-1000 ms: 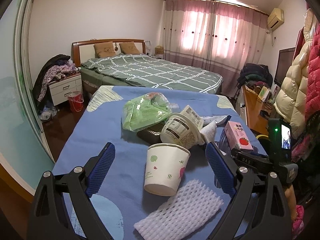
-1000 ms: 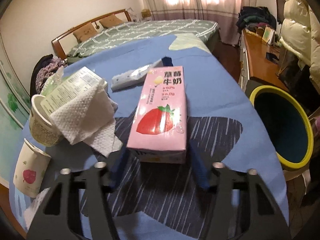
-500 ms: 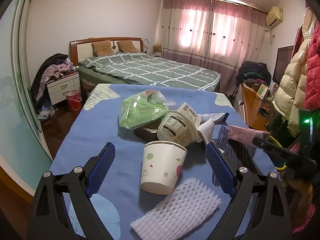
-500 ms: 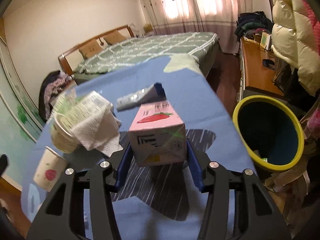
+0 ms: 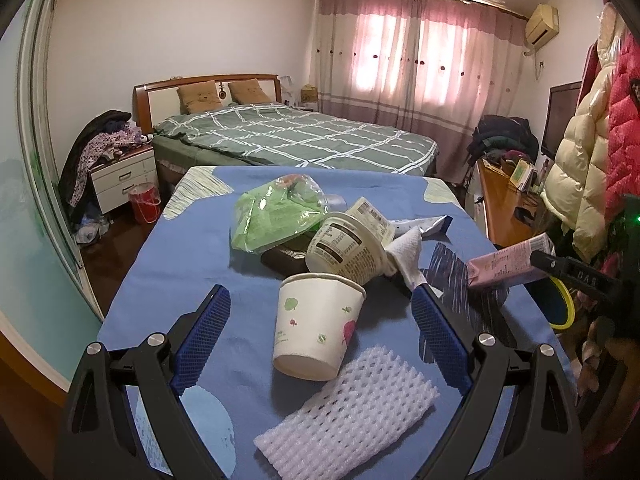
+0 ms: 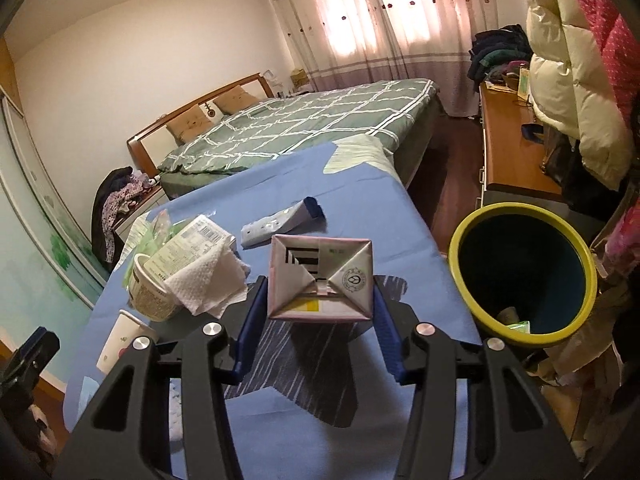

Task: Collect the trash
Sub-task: 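Carry the pink carton into the yellow bin and open the right tool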

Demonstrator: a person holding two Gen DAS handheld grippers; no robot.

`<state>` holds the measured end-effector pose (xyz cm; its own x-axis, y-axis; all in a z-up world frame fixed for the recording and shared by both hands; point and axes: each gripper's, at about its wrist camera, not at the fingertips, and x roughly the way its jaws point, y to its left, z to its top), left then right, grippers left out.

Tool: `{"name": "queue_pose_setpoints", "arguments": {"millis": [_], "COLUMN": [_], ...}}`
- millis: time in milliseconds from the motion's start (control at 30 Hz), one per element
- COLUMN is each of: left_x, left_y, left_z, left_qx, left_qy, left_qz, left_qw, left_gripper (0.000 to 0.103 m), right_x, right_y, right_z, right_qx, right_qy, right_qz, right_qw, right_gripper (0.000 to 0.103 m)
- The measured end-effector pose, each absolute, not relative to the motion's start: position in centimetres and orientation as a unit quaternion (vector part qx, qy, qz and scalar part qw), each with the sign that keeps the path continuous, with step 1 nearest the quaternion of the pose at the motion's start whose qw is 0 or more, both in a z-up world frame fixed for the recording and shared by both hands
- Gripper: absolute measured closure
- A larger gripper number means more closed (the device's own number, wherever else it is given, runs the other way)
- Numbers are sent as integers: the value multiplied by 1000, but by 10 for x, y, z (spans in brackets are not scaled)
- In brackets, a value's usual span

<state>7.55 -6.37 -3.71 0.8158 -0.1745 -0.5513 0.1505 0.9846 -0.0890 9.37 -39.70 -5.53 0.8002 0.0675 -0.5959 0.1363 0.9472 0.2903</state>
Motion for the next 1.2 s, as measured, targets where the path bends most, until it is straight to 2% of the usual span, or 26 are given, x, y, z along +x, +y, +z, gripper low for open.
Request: {"name": "queue_pose_setpoints", "arguments": {"millis": [700,1033,1133,1200], "left_x": [63,66,67,66], "left_y": [-71,-96,-101,-104], "left_z": [-99,-123,-130,-132], "left_qx": [34,92,96,98], "left_qy": [354,379,393,399], "left_qz": [-159,-196,-205,-211], "left_qw": [921,900,891,887], "left_gripper": [12,12,12,12], "right_x": [95,118,127,128], "right_y": [-510,-551,-556,-558], "right_z": [-46,-76,-86,-92], "right_qx": [186,174,172,178], "right_qy": [271,301,317,319], "right_qz": [-167,-231,-241,-242], "right_qw": [929,909,901,899], "right_gripper": [55,55,54,49]}}
